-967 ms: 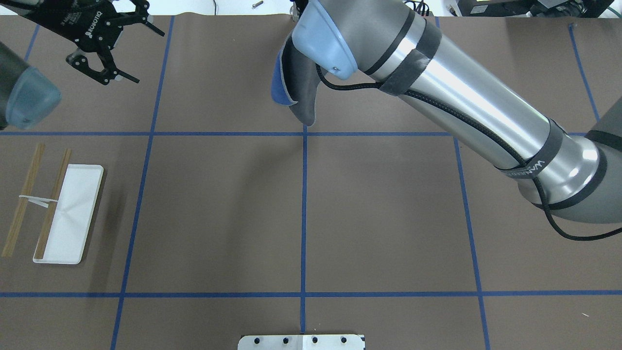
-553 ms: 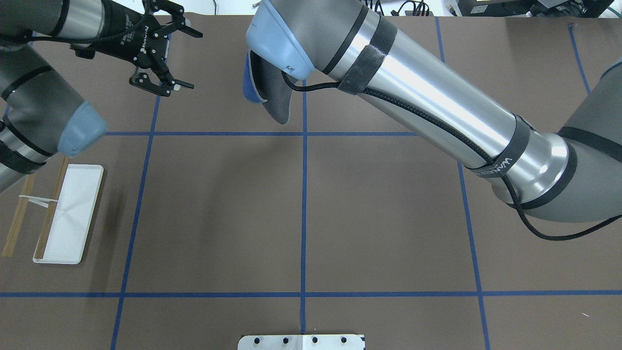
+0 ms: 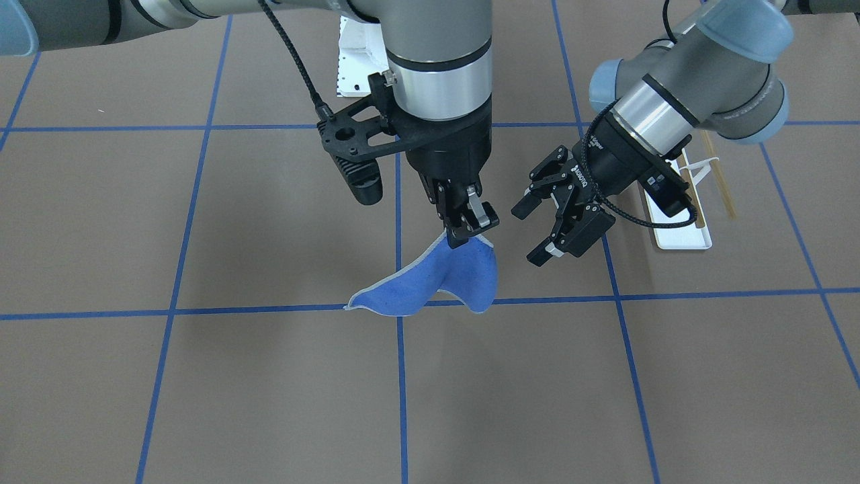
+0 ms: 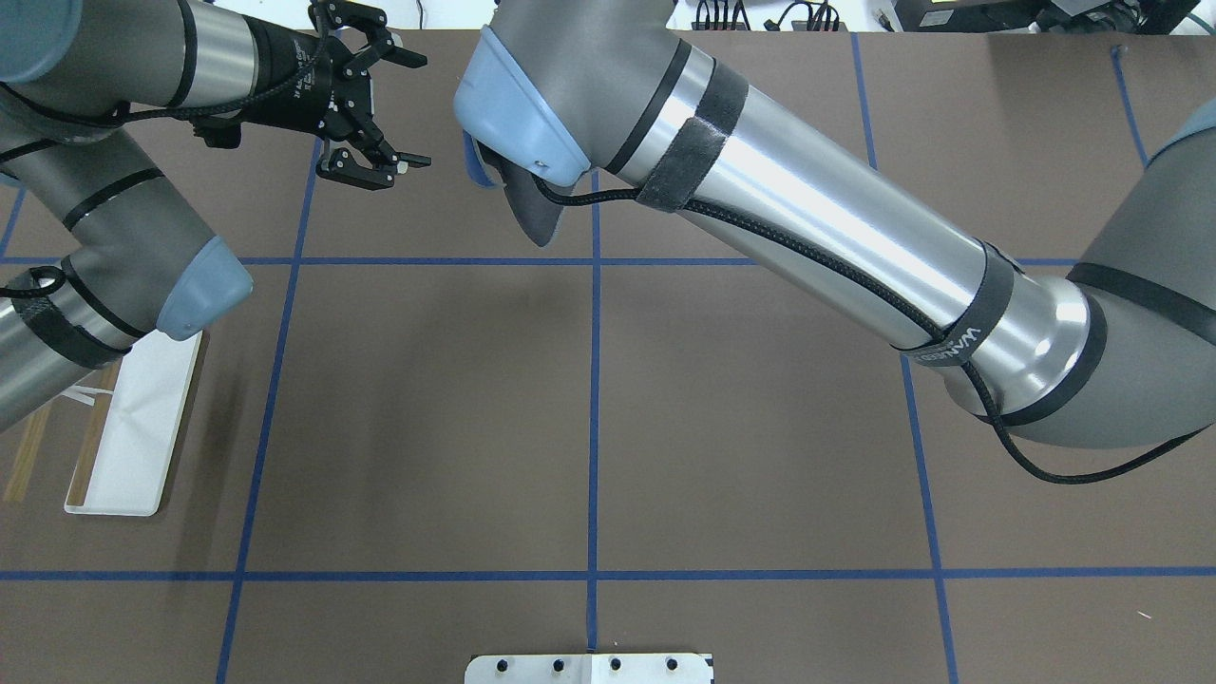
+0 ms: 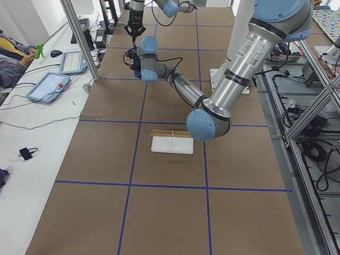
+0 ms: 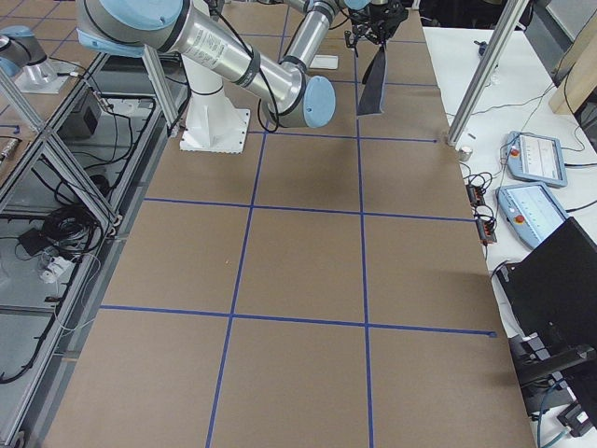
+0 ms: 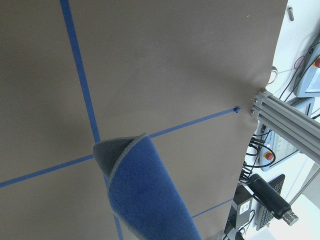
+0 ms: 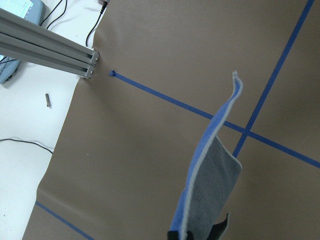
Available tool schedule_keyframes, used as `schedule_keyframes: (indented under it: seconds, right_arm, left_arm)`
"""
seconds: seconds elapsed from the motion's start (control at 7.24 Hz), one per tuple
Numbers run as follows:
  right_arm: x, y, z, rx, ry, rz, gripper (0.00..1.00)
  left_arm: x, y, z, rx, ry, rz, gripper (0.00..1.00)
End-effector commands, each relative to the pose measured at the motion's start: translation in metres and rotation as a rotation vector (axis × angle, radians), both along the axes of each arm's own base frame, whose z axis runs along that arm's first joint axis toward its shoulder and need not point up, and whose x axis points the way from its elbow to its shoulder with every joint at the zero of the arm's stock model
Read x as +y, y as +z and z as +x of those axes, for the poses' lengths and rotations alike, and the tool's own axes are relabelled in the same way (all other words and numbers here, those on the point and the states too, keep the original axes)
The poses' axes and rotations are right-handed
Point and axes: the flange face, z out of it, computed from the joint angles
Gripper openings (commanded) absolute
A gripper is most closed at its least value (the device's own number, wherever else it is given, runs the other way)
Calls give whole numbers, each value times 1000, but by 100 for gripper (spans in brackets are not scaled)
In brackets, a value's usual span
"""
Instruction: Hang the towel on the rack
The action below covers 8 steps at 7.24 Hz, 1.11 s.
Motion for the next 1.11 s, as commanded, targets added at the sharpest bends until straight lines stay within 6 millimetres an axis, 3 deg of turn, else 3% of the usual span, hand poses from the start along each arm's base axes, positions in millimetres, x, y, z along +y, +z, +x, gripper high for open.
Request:
schedule_keyframes:
  seconds: [0.0,0.55,0.97]
  right_arm:
    - [0,-6,2,-17,51,-31,0]
    - [7,-11,3,-34,71,-41,0]
    - [17,-15,6,-48,63,-32,0]
  left_arm:
    - [4,-12,9,37,-6,-39,98]
    - [3,-24,9,77,-53,-34,98]
    - [1,-23,7,91,-86,-27,98]
